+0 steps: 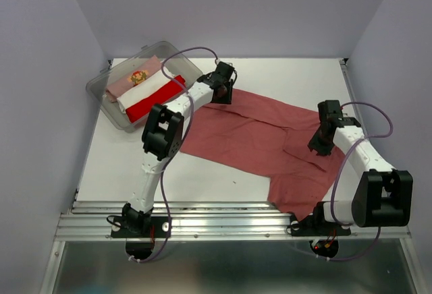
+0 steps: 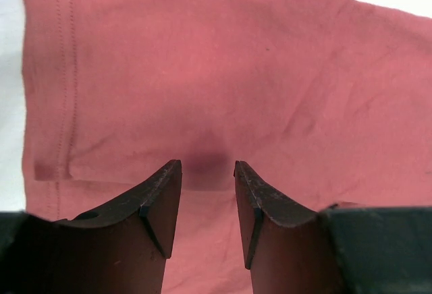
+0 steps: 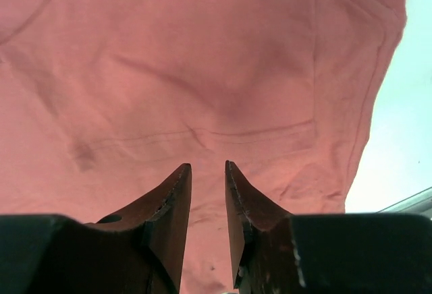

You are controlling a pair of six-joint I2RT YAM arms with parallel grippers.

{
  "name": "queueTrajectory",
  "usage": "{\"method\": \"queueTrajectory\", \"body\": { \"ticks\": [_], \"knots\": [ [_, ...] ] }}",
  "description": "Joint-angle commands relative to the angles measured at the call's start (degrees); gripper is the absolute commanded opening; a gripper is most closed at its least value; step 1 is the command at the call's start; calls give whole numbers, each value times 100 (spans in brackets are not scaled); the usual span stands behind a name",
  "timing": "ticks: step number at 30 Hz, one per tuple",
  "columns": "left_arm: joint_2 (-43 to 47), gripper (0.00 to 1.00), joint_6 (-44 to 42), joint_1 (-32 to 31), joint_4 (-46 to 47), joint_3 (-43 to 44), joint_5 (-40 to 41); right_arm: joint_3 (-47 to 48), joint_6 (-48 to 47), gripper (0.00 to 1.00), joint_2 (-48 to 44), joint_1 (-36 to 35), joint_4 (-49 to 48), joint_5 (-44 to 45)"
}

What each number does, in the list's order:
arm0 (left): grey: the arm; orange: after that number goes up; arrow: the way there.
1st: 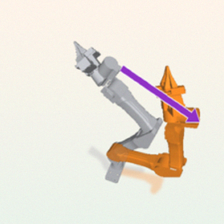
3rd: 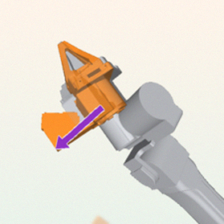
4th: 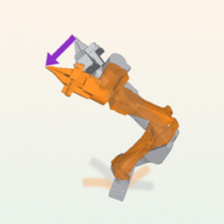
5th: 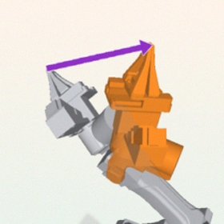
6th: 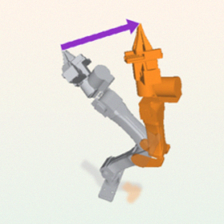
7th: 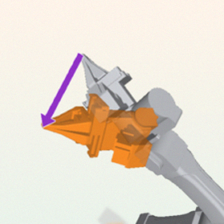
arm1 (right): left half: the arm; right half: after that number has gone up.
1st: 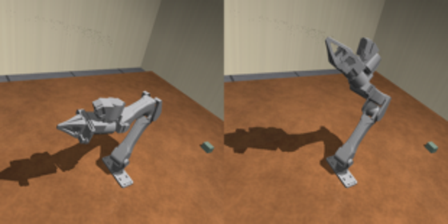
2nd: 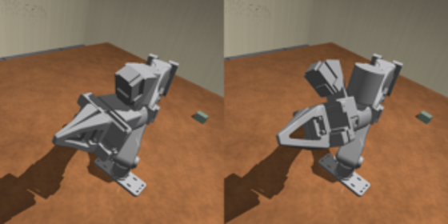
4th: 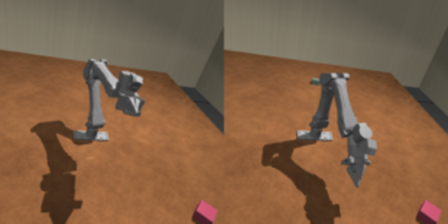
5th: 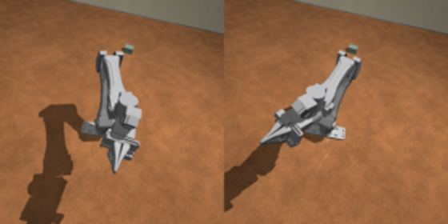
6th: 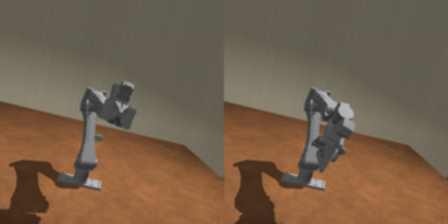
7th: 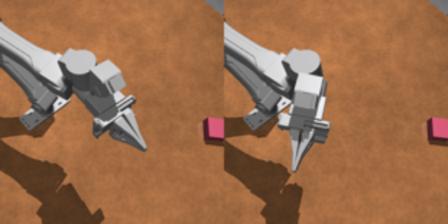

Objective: Roll the t-shirts
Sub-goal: Fold the T-shirt at the center of the board.

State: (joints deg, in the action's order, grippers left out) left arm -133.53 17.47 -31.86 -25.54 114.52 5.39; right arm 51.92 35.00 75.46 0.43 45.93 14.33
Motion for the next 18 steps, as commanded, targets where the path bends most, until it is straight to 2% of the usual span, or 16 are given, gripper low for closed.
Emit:
{"method": "queueTrajectory", "body": {
  "ticks": [1, 6, 10, 15, 18],
  "knots": [
    [328, 48, 28, -31, 102, -105, -29, -173, 226, 33, -32, 116, -14, 227],
    [302, 48, -25, -40, 120, -70, -38, -226, 217, 30, 293, 168, -400, 237],
    [249, 48, -42, -31, 76, -26, -11, -445, 226, 27, 758, 168, -699, -149],
    [197, 48, -78, -22, 49, 18, 50, -639, 305, 27, 1119, 168, -753, -71],
    [126, 48, -104, -31, -21, 123, 76, -534, 331, 27, 1033, 168, -639, 87]
  ]
}}
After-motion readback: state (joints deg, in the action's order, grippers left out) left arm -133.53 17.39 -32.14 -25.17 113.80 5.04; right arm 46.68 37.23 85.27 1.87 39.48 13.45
